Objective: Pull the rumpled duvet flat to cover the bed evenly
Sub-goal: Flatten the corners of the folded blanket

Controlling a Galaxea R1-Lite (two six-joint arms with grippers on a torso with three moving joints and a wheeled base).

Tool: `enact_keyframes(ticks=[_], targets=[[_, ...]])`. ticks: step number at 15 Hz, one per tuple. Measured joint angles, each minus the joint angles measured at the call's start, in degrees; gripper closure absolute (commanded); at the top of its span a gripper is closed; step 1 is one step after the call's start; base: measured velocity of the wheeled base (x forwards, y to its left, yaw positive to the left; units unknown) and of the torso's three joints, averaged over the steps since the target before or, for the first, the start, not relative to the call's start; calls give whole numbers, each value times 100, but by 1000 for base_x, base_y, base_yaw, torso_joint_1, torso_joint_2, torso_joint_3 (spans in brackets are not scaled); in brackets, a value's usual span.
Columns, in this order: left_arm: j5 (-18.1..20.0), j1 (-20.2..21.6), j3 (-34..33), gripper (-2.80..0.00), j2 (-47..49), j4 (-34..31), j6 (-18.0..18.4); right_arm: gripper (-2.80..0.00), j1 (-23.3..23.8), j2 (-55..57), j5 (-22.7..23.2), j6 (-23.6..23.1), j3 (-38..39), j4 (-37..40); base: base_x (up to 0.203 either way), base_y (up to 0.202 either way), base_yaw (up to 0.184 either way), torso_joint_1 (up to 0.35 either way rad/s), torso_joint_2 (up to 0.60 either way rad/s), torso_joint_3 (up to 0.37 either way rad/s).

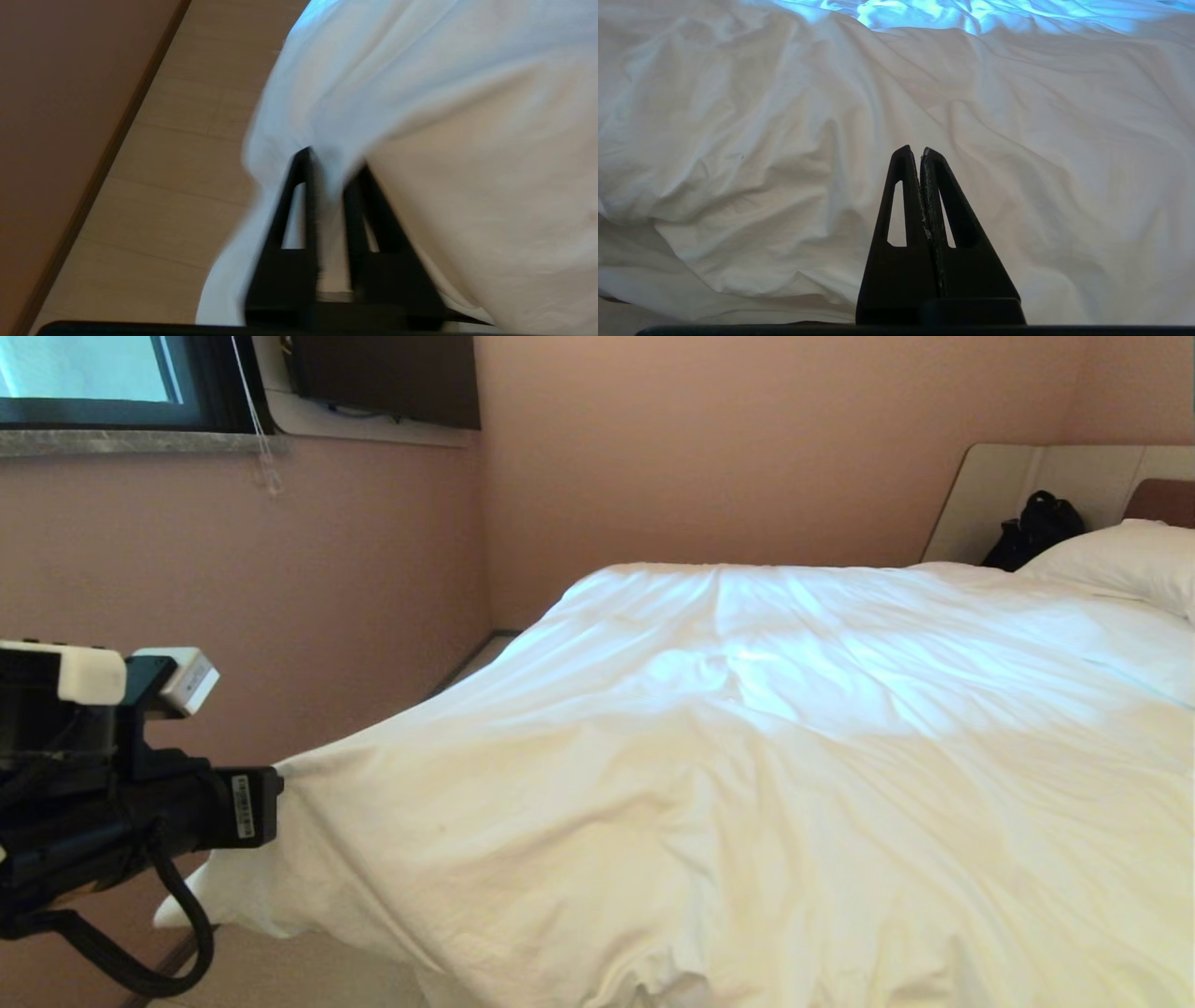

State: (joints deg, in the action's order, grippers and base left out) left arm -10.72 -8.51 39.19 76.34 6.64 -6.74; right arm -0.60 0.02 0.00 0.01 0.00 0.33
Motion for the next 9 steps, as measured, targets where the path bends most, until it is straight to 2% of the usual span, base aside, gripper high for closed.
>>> enact_keyframes(ticks=[6,7,9], targets=[[49,22,127,-280,76,18,22,0,0,0,0,-1,0,0,0,0,0,0,0,0],[119,8,168,-280,23,10,19,0,0,0,0,-1,0,0,0,0,0,0,0,0],[605,-136,292,-280,-136,-55,-19,0,0,0,-2,-1,0,2,0,0,0,0,0,0]])
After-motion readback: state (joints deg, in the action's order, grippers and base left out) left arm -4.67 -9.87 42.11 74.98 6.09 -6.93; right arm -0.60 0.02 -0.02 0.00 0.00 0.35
